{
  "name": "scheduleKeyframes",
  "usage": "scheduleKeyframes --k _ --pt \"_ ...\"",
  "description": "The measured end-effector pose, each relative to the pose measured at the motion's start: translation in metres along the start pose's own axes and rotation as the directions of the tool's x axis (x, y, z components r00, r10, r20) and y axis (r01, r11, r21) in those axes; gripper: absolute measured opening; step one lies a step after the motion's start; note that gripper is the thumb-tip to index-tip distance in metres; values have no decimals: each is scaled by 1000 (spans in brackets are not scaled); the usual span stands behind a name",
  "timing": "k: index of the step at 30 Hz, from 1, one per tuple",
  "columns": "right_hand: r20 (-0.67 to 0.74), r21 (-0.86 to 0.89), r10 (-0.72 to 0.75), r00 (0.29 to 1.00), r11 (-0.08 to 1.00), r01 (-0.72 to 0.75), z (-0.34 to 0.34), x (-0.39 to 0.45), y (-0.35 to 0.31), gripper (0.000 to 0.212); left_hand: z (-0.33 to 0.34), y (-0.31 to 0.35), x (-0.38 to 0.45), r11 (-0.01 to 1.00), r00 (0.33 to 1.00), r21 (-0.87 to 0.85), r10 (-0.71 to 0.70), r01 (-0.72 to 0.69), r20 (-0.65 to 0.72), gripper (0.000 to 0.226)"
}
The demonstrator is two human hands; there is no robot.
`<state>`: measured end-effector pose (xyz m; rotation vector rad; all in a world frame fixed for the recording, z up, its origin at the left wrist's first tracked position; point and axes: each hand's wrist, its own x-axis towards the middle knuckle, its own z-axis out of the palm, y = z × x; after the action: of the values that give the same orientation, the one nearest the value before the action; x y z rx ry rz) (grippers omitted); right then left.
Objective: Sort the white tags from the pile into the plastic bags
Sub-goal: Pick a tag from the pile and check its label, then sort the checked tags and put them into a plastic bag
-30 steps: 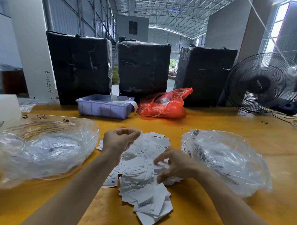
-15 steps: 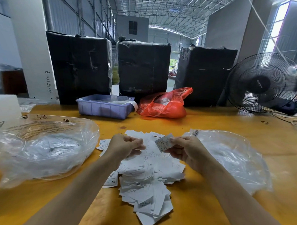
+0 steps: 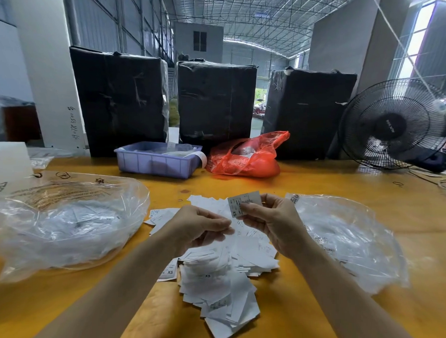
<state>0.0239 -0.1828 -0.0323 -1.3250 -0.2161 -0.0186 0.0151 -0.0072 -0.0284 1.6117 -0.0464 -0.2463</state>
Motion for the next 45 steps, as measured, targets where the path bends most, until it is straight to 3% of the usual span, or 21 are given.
scheduleKeyframes --k 10,27,45 --pt "-17 -164 -61 998 985 57 5 -3 1 12 -1 1 -1 1000 999 17 -18 17 43 9" --pt "9 -326 -83 997 942 81 3 -2 3 12 -2 3 -2 1000 1000 3 10 -10 -14 7" --pt "-43 -273 -124 991 956 107 4 0 5 12 -4 3 1 999 999 -36 -26 28 48 12"
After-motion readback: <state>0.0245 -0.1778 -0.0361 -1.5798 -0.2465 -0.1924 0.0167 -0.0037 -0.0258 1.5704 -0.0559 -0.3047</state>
